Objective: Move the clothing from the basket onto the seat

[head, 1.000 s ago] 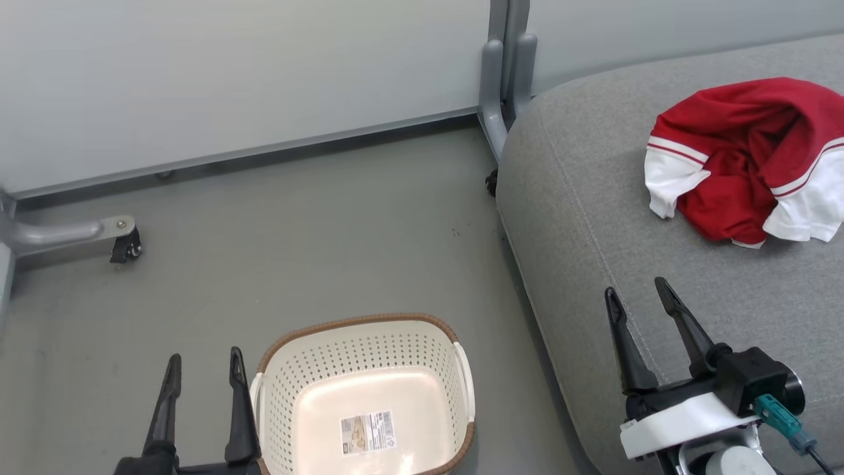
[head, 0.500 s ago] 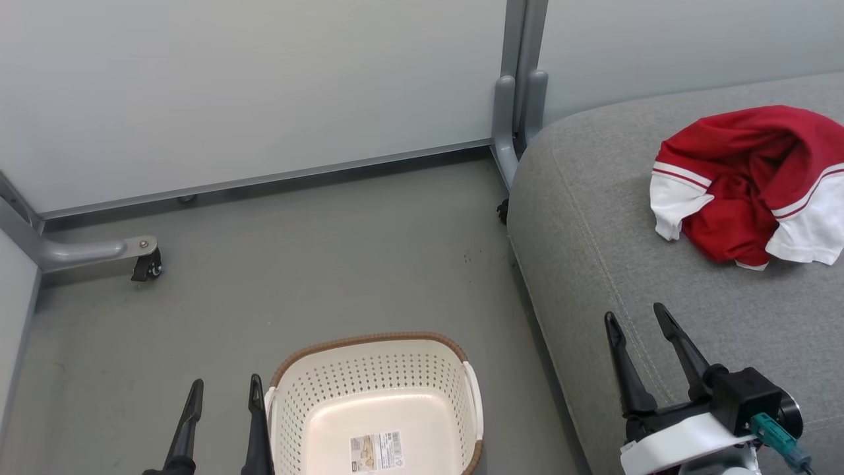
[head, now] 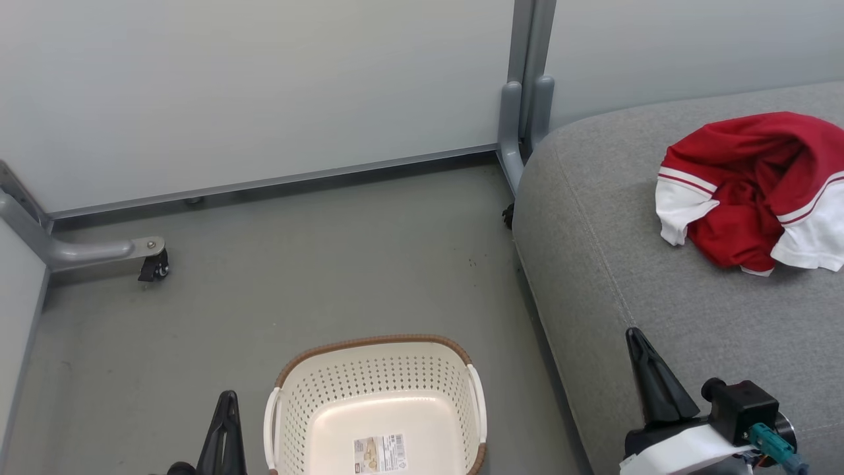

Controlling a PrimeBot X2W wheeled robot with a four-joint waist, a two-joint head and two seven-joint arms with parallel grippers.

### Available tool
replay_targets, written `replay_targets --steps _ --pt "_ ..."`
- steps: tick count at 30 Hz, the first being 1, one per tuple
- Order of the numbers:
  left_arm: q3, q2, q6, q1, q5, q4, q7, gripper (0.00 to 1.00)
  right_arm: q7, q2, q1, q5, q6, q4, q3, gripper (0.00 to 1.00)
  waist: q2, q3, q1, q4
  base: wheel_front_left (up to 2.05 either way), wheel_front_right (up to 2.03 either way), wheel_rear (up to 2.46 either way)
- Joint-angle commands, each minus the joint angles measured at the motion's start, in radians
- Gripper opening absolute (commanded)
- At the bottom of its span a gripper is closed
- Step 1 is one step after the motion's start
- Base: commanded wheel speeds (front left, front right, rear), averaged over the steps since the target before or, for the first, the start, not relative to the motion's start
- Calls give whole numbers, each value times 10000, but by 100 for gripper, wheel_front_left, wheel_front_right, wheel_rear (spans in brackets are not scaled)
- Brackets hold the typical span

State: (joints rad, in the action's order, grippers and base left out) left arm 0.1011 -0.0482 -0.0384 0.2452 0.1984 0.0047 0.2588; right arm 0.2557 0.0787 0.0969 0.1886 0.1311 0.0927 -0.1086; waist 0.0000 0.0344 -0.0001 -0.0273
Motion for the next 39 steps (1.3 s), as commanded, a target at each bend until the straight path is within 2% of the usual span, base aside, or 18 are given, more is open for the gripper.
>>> replay_targets --steps 1,20,39 --pt "-32 -49 38 -102 519 -143 -65 0 -70 44 -149 515 0 -127 54 0 0 -6 1 3 0 0 0" --pt "-271 -274 480 -1024 4133 581 -748 0 -782 154 -667 4102 -1 293 363 0 0 -62 1 45 0 0 0" --pt "-541 -384 807 -1709 6924 1050 -1344 0 -1405 172 -1040 6885 -2 594 679 0 0 -119 1 87 0 0 0"
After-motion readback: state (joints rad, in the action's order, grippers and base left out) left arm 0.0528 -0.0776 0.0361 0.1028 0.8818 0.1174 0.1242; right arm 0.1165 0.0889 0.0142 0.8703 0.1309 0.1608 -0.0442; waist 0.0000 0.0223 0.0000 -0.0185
